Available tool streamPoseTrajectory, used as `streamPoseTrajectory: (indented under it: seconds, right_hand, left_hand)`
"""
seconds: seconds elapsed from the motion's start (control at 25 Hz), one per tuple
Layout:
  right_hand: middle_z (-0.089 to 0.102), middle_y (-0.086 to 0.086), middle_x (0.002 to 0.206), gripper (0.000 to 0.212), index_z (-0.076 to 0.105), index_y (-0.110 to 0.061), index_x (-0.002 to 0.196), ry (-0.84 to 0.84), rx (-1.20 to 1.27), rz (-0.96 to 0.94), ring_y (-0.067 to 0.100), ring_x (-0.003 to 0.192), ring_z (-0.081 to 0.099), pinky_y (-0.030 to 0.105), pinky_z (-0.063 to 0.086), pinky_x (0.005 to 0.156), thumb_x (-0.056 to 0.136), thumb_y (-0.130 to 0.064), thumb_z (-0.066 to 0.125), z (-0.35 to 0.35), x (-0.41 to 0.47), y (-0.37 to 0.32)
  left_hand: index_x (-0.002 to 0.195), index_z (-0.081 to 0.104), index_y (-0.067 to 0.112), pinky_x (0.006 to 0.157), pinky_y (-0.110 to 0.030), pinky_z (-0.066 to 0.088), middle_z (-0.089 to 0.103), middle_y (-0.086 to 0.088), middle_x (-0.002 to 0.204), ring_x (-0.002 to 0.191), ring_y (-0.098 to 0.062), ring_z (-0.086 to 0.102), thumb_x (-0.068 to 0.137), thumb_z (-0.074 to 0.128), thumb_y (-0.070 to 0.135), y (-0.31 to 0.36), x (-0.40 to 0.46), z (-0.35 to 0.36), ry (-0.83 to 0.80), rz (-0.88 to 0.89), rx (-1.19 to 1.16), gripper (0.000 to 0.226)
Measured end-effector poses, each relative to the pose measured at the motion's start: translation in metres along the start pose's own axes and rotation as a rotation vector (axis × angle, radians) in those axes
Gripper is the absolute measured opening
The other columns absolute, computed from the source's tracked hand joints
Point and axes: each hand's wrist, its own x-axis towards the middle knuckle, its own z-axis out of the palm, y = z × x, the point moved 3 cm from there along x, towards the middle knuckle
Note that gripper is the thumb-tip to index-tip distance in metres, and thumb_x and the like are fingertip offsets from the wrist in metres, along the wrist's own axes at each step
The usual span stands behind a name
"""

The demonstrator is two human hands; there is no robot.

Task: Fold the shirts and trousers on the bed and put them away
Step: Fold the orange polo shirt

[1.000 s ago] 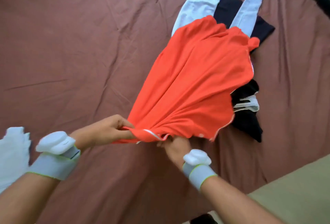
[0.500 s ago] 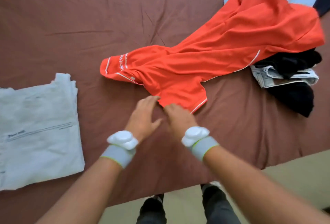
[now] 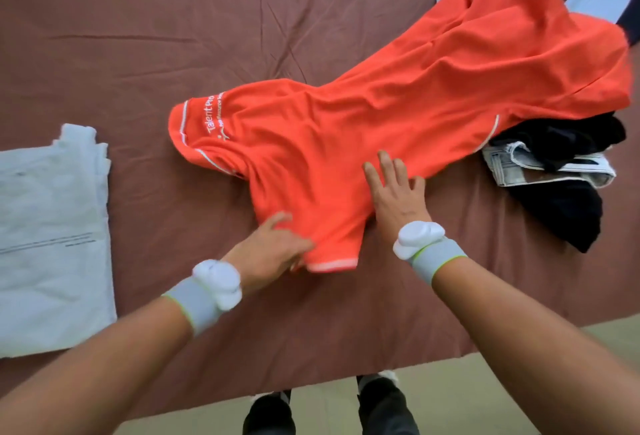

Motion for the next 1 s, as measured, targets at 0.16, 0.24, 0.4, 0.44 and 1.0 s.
streamPoseTrajectory:
  seconds: [0.16,0.24,0.4,0.44,1.0]
  right_hand:
    - [0.059,0.006,0.091,0.033,0.064,-0.017,0.098,-0.190,-0.119,-0.229,0.027,0.079,0.061,0.040,0.050,0.058,0.065,-0.020,0.069,0.019,-0.028,-0.048]
    - [0.057,0.008,0.067,0.015,0.067,-0.012,0.072,-0.445,-0.014,-0.348,0.028,0.052,0.057,0.030,0.042,0.034,0.065,-0.012,0.053,0.044,-0.064,-0.091]
    - [0.064,0.025,0.096,0.033,0.069,-0.005,0.100,-0.688,0.136,-0.328,0.042,0.087,0.064,0.044,0.056,0.068,0.087,-0.006,0.040,0.010,-0.093,-0.134]
    - [0.060,0.021,0.115,0.030,0.061,-0.007,0.117,-0.654,0.148,-0.358,0.038,0.104,0.061,0.041,0.052,0.082,0.091,-0.020,0.052,0.008,-0.077,-0.128]
    - [0.044,0.021,0.125,0.043,0.049,-0.014,0.128,-0.068,0.227,-0.133,0.048,0.098,0.058,0.046,0.043,0.076,0.090,0.001,0.036,-0.055,0.143,-0.053]
  left_hand:
    - [0.104,0.064,0.018,0.079,-0.034,0.043,0.070,-0.007,0.094,0.092,-0.031,0.064,0.088,0.046,0.022,0.019,-0.114,-0.019,-1.006,-0.090,-0.218,0.024]
    - [0.107,0.061,0.017,0.078,-0.035,0.045,0.070,-0.010,0.101,0.097,-0.035,0.062,0.090,0.055,0.027,0.021,-0.147,-0.019,-1.276,-0.119,-0.227,0.021]
    - [0.117,0.066,0.025,0.079,-0.018,0.043,0.069,0.001,0.110,0.098,-0.016,0.063,0.084,0.072,0.041,0.001,-0.117,-0.037,-1.115,-0.301,-0.488,0.037]
    - [0.118,0.066,0.023,0.087,-0.019,0.042,0.068,0.002,0.112,0.101,-0.013,0.061,0.086,0.068,0.042,-0.018,-0.093,-0.046,-0.804,-0.331,-0.468,0.037]
    - [0.113,0.055,0.012,0.074,-0.044,0.040,0.067,-0.024,0.100,0.093,-0.046,0.062,0.088,0.056,0.016,-0.137,0.030,-0.109,-0.028,-0.770,0.210,0.025]
